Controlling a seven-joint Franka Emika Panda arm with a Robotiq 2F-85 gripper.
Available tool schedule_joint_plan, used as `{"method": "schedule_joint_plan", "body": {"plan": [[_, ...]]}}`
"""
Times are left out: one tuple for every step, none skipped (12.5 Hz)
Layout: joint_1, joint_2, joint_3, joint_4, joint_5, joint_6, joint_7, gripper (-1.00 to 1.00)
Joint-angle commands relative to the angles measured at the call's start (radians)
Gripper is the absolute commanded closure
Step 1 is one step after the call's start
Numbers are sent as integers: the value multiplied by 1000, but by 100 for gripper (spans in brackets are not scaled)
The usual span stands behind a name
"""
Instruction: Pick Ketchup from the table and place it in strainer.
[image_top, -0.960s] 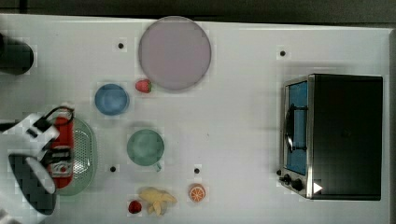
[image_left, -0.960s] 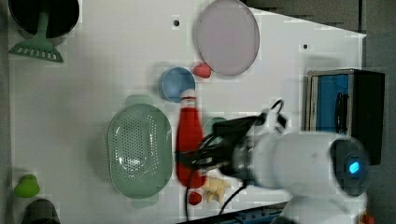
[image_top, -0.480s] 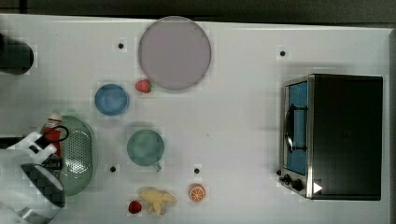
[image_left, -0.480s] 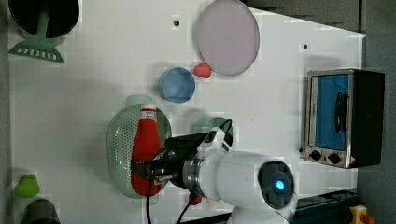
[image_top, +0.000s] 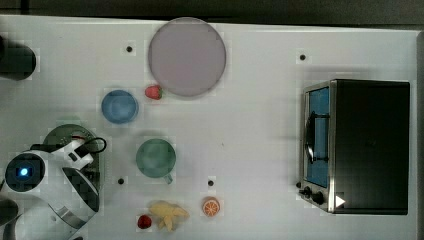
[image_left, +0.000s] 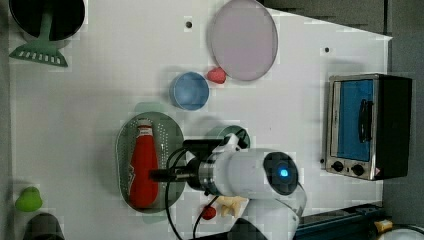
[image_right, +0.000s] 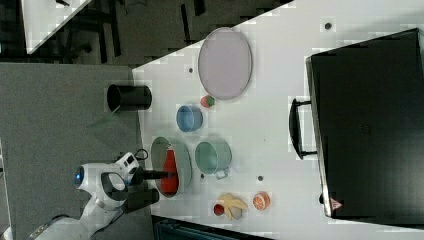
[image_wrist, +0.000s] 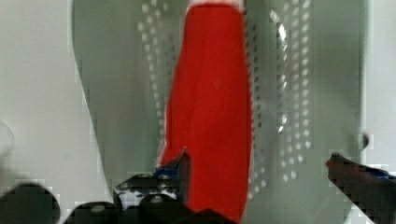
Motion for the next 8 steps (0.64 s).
{"method": "schedule_joint_plan", "body": {"plan": [[-72,-166,18,57,6,46,64,-100],[-105,-211,11,64,8,45,64,-100],[-138,-255,-3,74,14,44,64,-100],[-172,-297,-23,87,24,25,64,-100],[-202,-337,-51,101,29,-23,64,-100],[-232,-374,-89,118,31,-96,63,-100],[-255,-407,-132,143,31,-173,63,-100],[-272,-433,-178,174,31,-251,54,-100]]}}
